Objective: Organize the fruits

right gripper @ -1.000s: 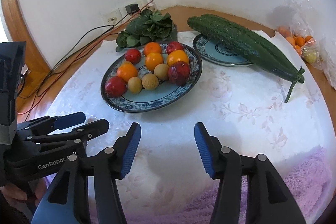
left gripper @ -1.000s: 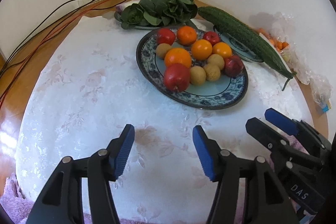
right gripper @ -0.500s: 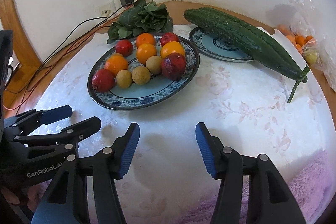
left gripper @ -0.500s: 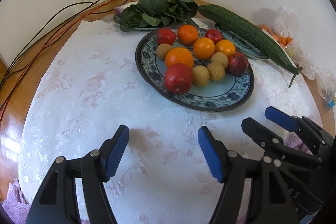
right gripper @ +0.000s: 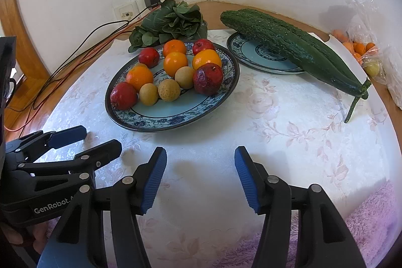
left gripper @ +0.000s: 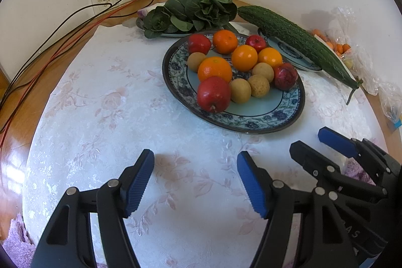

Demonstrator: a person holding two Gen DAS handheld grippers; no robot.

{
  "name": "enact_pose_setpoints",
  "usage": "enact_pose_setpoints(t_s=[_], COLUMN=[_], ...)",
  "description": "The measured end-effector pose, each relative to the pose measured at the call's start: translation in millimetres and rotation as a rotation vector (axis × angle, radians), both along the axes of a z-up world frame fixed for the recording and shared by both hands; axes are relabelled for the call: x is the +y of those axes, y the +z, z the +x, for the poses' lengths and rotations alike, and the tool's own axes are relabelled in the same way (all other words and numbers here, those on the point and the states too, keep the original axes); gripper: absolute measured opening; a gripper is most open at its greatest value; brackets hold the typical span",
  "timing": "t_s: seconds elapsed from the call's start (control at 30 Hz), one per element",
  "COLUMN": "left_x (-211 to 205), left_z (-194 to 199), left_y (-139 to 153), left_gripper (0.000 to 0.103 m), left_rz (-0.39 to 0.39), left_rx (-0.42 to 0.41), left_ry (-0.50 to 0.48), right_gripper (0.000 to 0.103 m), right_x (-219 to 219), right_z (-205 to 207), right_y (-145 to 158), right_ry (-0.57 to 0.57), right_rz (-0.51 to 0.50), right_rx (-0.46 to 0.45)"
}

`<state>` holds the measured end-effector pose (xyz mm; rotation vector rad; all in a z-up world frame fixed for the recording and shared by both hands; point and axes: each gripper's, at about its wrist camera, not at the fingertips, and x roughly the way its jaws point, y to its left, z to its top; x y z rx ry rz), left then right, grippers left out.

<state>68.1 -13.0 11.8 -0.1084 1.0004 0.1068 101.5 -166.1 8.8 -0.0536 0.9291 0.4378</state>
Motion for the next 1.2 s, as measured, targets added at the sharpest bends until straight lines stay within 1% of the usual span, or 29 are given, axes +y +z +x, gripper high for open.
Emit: enact_pose_setpoints(t_s=[1.2], left_x=[-0.4], left_z=[-0.3], left_y=[-0.4], left_gripper=[0.072], left_rz=[0.003], left_rx=[0.0], left_ry=[0.0], right_gripper=[0.06], right_x=[1.1], right_z=[-1.7], right_y=[1.1], right_ry=[0.002], right_rz=[0.01], right_rx=[0.001])
